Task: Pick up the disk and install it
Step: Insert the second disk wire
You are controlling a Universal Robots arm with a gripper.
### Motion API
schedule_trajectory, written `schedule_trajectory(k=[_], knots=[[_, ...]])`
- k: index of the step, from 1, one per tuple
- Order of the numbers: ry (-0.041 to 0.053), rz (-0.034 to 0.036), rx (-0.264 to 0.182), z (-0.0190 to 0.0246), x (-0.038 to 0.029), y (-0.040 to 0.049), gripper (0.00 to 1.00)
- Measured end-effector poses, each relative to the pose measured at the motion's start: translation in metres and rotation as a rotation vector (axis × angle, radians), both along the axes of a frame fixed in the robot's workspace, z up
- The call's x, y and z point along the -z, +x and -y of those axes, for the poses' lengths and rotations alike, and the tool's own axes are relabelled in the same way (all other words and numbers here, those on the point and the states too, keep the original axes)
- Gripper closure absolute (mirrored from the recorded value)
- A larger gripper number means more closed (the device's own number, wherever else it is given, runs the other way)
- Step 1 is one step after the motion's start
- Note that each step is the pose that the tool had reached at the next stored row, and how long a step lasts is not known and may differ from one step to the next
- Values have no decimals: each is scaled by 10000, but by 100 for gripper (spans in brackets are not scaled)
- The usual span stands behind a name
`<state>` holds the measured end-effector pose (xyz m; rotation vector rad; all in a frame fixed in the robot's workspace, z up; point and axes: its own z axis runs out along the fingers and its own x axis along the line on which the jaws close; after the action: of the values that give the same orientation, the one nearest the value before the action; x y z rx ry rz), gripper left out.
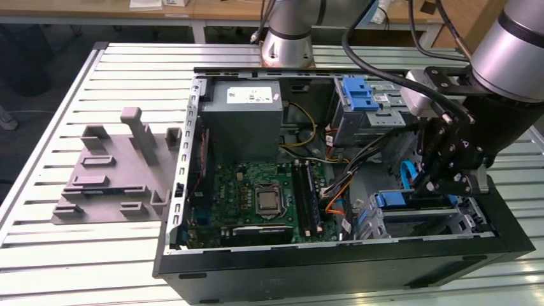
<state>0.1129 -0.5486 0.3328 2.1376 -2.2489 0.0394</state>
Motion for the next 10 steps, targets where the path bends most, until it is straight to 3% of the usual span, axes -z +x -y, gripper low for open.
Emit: schedule_trajectory(k=[10], knots=[[1, -1, 0, 3, 38, 4, 84]])
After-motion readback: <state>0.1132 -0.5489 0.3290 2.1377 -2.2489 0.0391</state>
